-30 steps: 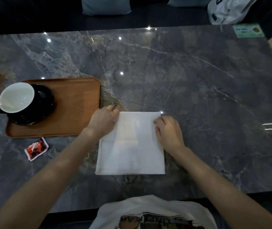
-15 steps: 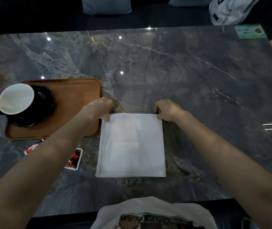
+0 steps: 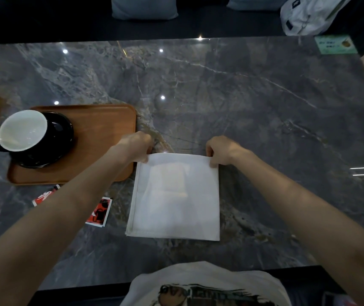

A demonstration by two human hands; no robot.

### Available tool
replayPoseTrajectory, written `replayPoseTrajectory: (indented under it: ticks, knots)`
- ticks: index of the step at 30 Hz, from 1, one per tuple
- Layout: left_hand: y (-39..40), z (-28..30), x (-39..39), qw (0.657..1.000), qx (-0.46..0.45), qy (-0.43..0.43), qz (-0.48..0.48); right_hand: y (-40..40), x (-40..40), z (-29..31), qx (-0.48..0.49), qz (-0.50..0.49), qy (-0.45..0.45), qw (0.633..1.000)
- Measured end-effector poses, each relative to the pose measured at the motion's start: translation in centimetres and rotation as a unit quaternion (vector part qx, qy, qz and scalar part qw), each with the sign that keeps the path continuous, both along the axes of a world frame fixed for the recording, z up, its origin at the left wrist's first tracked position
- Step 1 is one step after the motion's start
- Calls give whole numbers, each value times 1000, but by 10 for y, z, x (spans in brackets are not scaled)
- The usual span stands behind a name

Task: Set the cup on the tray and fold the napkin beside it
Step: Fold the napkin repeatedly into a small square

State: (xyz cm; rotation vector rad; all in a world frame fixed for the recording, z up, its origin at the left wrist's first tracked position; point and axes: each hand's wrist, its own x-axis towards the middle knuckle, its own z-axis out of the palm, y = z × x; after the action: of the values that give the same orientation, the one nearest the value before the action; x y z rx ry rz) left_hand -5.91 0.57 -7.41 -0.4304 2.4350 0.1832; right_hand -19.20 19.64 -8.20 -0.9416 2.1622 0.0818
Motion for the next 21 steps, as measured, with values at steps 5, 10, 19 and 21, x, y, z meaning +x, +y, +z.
replayPoseTrajectory:
  ticks: [5,10,19,21]
  knots:
    - [3,3,11,999,12,49,6,6,-2,2,-53,-44,6,998]
    - [-2,7,28,989,10,145,1,12,-2,19,-128,-14,85,988]
    - [12,20,71,935,-23,340,-96,55,31,34,-292,23,207,934]
    - [22,23,84,917,-32,375,-129,69,43,32,-328,45,232,915]
